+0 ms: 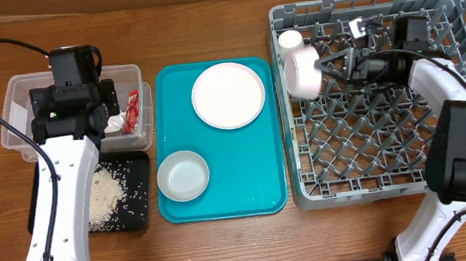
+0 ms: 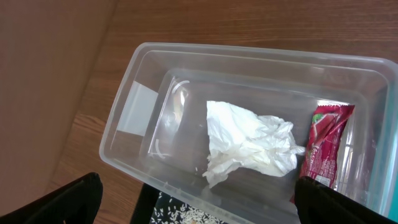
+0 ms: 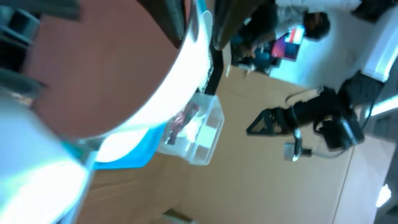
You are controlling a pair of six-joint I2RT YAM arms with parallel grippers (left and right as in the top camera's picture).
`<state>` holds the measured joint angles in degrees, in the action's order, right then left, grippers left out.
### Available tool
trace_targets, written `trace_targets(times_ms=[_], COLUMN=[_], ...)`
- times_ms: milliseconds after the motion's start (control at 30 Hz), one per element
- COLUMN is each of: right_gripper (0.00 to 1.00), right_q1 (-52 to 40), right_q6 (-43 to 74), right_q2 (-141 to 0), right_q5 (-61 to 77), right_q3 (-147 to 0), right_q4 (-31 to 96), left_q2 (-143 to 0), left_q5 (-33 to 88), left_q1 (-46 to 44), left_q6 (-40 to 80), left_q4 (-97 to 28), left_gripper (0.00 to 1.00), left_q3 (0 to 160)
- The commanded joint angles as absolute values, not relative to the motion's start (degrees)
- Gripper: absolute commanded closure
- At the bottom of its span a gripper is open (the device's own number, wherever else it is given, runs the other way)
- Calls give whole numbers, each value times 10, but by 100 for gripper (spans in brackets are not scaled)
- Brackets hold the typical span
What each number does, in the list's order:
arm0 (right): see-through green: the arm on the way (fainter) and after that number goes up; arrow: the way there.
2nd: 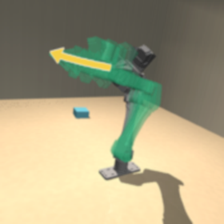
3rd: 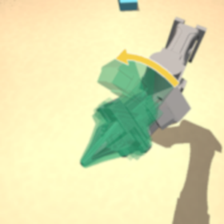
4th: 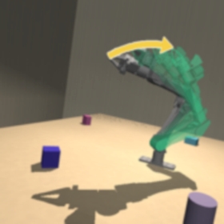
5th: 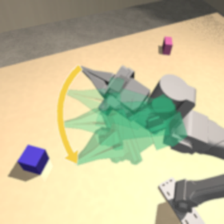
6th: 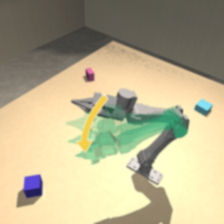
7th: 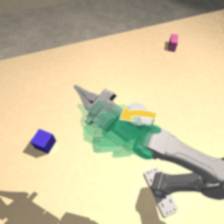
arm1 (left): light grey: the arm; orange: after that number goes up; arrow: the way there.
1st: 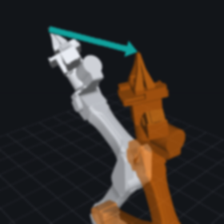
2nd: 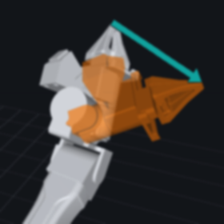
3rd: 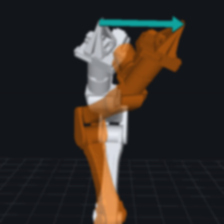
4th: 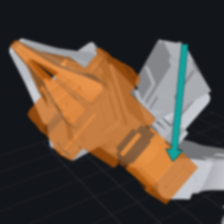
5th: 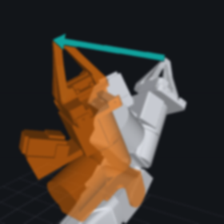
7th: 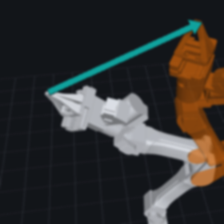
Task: Sort waste into correct bins and load items into the dishwasher
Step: 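Open the right gripper, release the bowl and lift away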
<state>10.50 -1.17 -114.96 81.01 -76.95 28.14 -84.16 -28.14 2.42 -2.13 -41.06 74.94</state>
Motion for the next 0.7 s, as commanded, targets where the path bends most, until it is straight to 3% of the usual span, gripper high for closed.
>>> trace_targets(times_ms=[0, 67, 200, 500, 667], right_gripper=[61, 52, 47, 48, 48], right_q1=[127, 139, 159, 202, 203], right_q6=[-14, -15, -14, 100, 108], right_q2=[-1155, -1155, -1155, -1149, -1104], right_q5=[806, 806, 806, 687, 591], right_q3=[-765, -765, -765, -768, -802], right_q4=[280, 280, 280, 278, 344], left_q2=[-835, -835, -835, -835, -835], left_q5=[-289, -289, -289, -289, -289], left_q1=[26, 26, 26, 26, 26], left_q6=[-32, -32, -32, -32, -32], left_q4=[-409, -409, -409, -409, -409], left_gripper=[0, 0, 0, 0, 0], left_q3=[759, 759, 759, 759, 759])
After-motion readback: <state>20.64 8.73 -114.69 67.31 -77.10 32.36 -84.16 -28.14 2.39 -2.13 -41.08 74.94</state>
